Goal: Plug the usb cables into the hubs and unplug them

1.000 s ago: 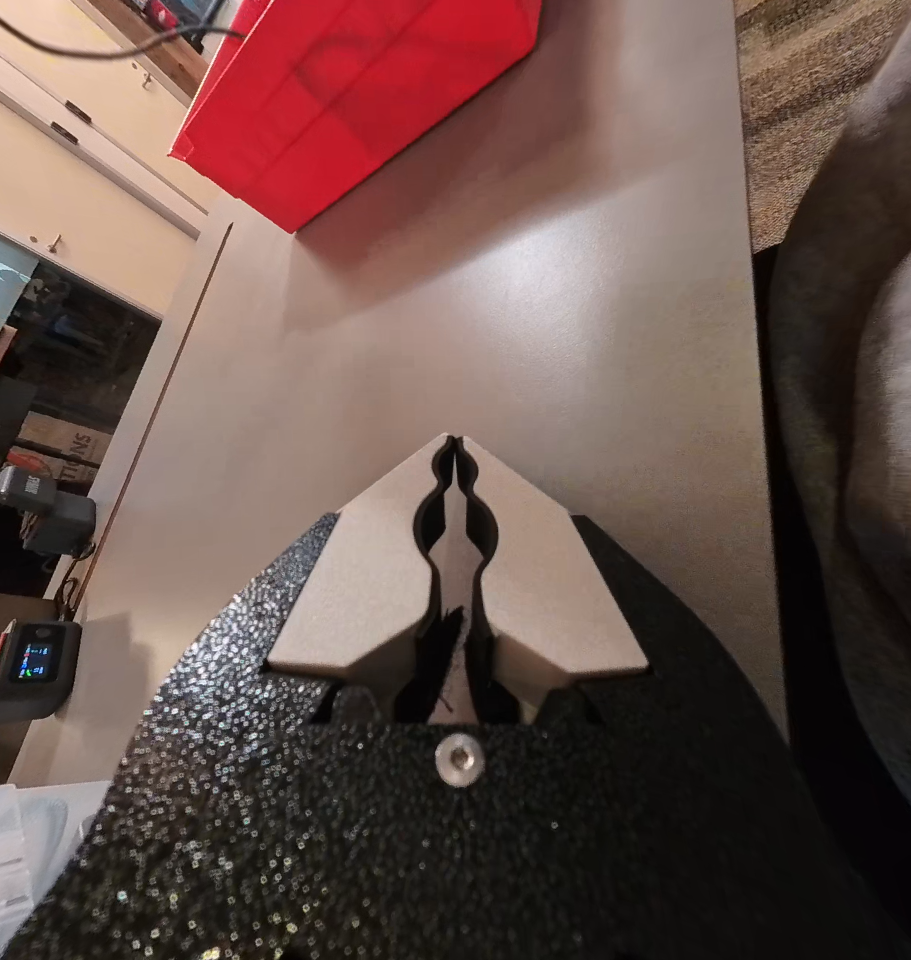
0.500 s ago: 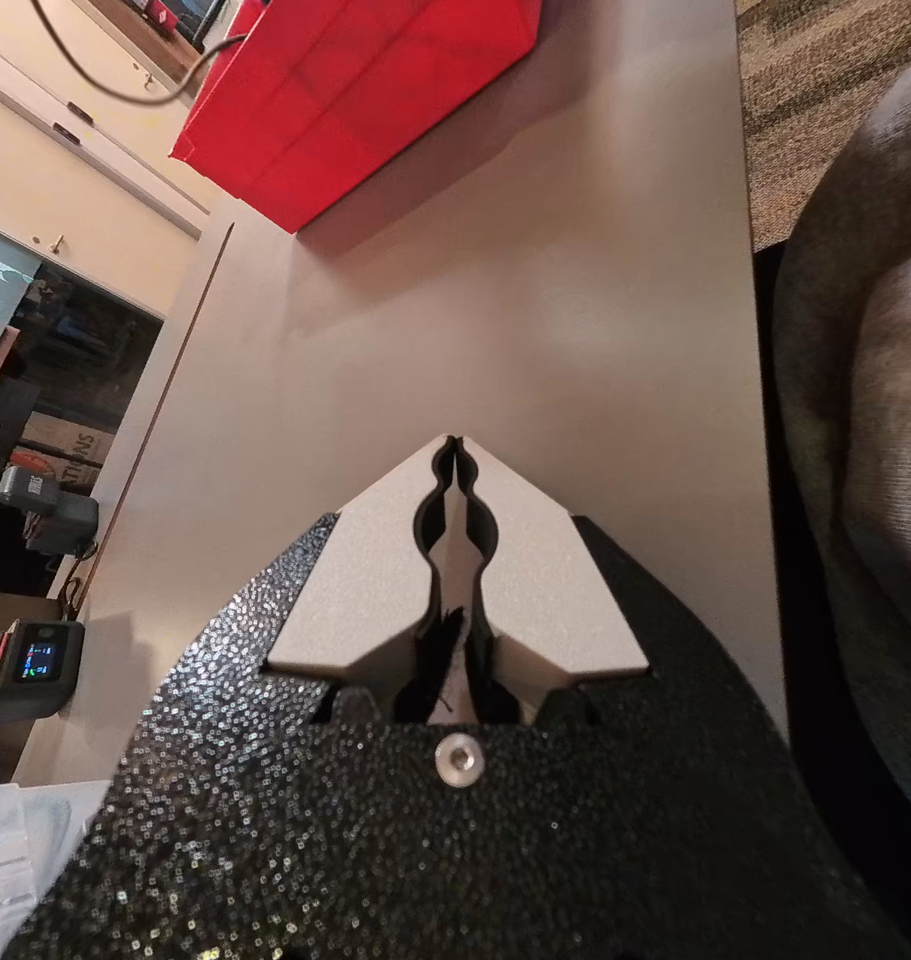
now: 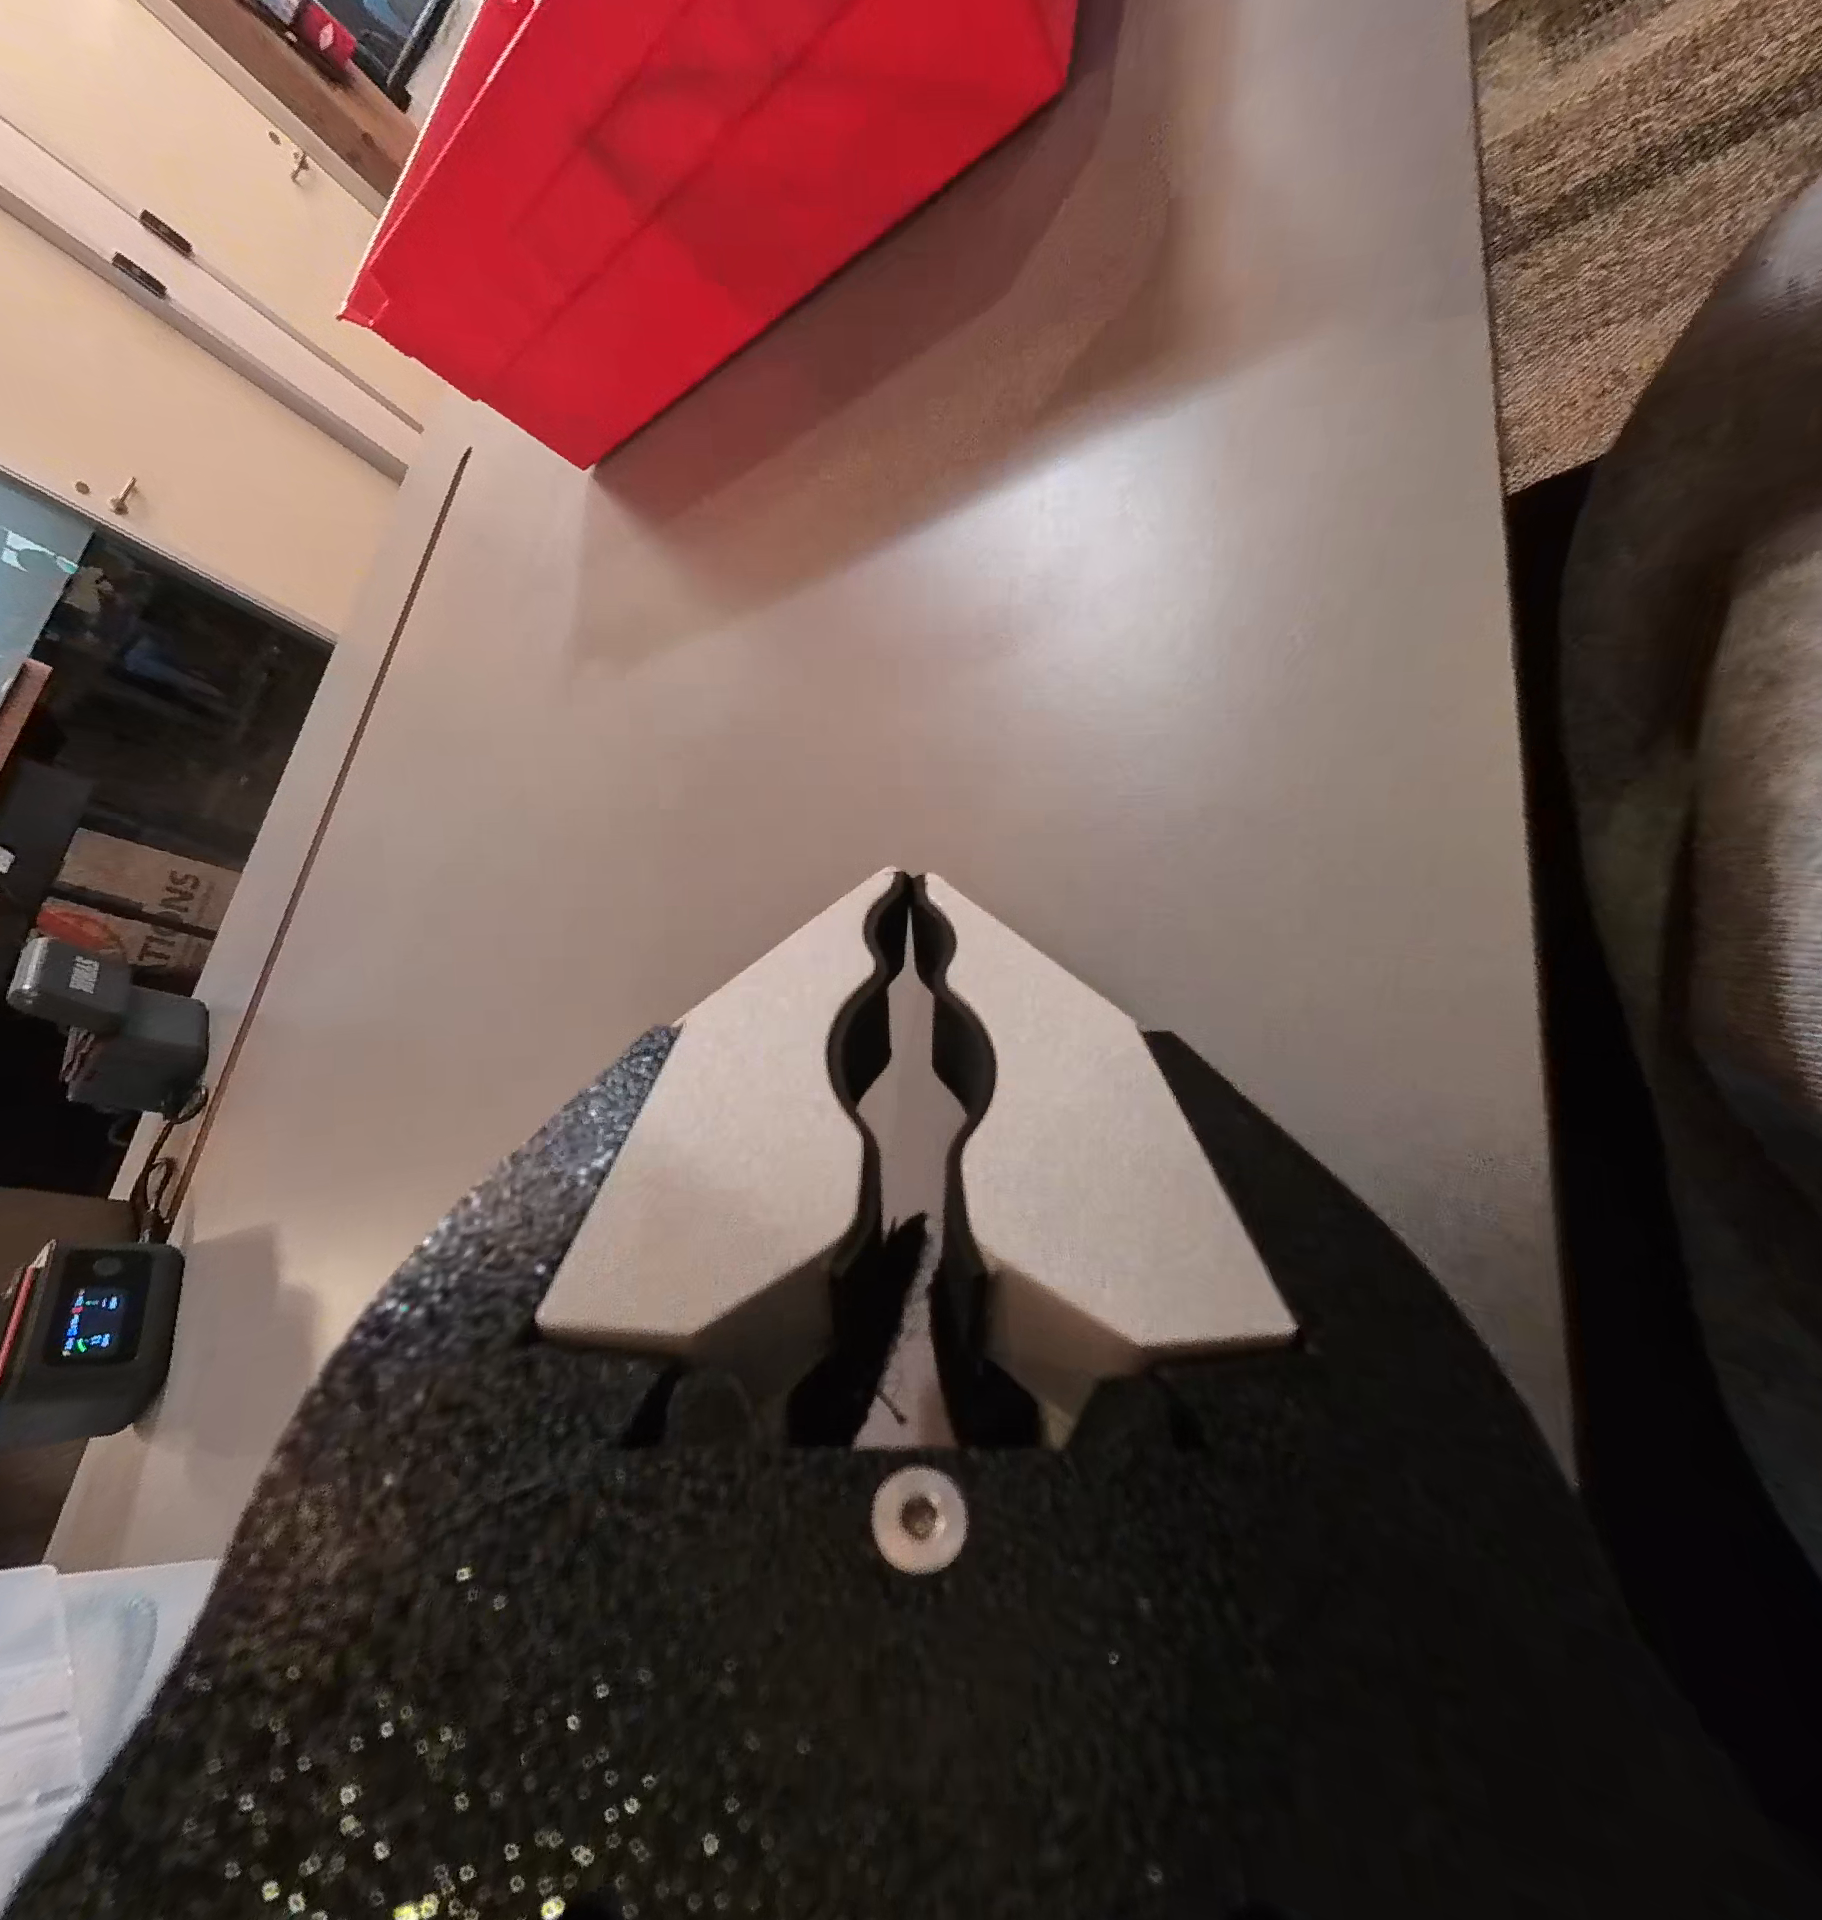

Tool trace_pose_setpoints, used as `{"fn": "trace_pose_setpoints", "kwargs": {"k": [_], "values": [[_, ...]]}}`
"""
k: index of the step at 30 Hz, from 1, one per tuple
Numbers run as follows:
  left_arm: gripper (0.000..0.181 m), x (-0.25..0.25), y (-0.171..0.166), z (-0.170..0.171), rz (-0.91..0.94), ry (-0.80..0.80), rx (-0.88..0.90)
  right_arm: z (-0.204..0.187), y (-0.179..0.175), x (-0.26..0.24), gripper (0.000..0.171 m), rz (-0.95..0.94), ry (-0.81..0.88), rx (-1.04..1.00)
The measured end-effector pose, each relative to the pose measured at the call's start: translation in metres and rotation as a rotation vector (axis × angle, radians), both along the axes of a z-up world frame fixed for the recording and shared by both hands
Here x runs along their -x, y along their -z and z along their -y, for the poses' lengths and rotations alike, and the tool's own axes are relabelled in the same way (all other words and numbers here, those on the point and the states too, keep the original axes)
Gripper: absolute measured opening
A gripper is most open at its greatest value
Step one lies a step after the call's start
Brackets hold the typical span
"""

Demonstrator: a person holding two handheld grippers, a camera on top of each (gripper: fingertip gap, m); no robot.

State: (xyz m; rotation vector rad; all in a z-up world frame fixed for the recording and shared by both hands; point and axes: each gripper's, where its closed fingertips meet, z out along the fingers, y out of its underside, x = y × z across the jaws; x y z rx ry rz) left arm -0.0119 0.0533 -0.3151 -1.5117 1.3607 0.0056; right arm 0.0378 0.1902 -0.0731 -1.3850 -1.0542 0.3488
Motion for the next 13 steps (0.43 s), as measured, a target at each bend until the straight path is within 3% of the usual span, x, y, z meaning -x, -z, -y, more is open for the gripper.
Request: {"fn": "trace_pose_setpoints", "kwargs": {"k": [2,4,9,13], "values": [[0.0,0.001,-0.001,-0.001,-0.005,-0.008,-0.013,0.0,0.018,0.036,0.038,-0.136,-0.034,-0.134],[0.003,0.006,-0.01,-0.008,0.0,-0.056,-0.084,-0.015,0.06,0.065,0.034,-0.124,-0.043,-0.195],[0.0,0.035,-0.031,-0.004,-0.109,-0.177,-0.23,-0.044,0.152,0.095,0.035,-0.112,-0.066,-0.071],[0.013,0.042,-0.091,0.025,0.076,-0.187,-0.191,-0.043,0.171,0.097,0.037,-0.078,-0.137,-0.005]]}}
